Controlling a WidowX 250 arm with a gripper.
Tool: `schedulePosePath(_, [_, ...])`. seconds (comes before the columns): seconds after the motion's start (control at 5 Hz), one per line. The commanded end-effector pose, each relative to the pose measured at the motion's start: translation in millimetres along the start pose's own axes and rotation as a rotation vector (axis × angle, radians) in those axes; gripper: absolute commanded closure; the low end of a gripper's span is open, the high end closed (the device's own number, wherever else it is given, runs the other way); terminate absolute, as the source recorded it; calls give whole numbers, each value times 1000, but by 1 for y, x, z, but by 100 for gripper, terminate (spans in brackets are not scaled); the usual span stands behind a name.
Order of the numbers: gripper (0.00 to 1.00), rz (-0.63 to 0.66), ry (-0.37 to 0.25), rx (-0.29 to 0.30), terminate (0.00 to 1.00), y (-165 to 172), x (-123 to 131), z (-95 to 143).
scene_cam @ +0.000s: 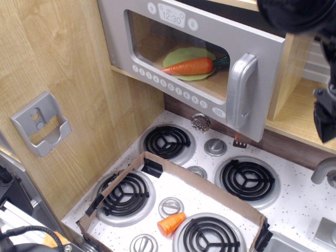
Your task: Open microwave
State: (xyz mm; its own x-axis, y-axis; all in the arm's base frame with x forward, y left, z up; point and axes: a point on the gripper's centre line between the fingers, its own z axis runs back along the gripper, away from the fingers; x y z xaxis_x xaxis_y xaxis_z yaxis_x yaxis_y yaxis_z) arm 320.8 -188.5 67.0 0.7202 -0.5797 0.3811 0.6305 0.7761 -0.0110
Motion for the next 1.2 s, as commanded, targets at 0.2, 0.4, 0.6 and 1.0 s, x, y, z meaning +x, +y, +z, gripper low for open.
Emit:
schedulePosePath(0.2, [0,-154,-40,91,0,49,-2,20])
schedulePosePath(0.4, [0,-102,-8,157,0,66,-20,22])
schedulePosePath(0.6, [0,-21,33,168,0,76,-40,21])
schedulePosePath(1.0, [0,156,94,233,0,72,-93,35])
